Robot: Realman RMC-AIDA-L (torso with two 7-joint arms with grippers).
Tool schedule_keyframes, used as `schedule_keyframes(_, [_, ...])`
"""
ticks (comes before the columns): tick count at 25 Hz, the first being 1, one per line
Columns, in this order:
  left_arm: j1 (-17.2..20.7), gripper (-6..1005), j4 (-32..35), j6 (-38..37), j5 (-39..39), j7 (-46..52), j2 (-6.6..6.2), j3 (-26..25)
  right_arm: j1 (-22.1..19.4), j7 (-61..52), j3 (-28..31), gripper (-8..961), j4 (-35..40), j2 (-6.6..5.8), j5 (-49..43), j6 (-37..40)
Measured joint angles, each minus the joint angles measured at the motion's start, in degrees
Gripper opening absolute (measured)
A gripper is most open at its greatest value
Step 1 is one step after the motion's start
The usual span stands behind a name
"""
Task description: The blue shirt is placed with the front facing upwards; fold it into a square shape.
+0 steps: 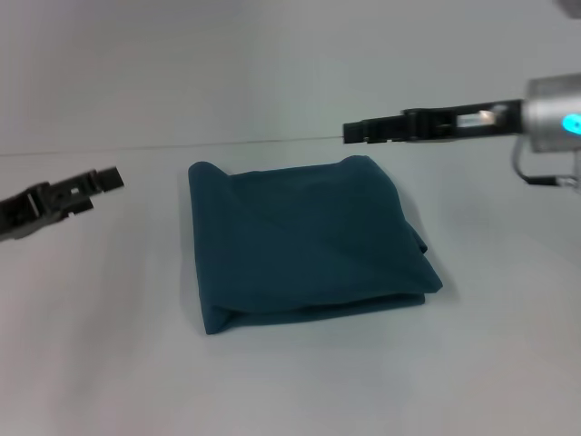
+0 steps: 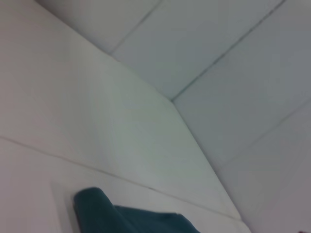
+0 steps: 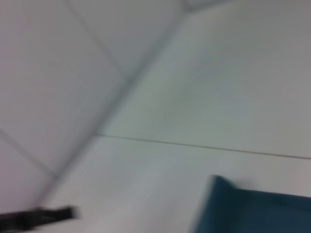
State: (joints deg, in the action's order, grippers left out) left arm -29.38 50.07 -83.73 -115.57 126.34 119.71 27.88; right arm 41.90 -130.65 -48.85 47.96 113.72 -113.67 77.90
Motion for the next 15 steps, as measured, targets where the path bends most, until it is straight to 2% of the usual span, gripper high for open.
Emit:
schedule_keyframes(5, [-0.3, 950, 0.1, -4.9, -4.0, 2.1, -0.29, 0.3, -8.3, 12.9, 4.2, 617, -0.3, -0.26, 11.2, 13.4])
schedule_keyframes(8, [-0.5, 950, 0.0, -6.6, -5.8, 4.5, -0.11, 1.7, -12.4, 18.4, 5.5, 617, -0.3, 0.49, 14.0, 19.0])
schedule_keyframes(12, [-1.2, 950, -0.3, -6.9, -5.6, 8.0, 1.27, 5.7, -16.0, 21.7, 8.0, 616, -1.3, 2.1, 15.0, 20.8])
schedule_keyframes(15, [-2.6, 950, -0.7, -4.5, -6.0, 12.1, 2.27, 10.2, -17.2, 23.7, 11.1, 616, -4.0, 2.55, 15.2, 21.0])
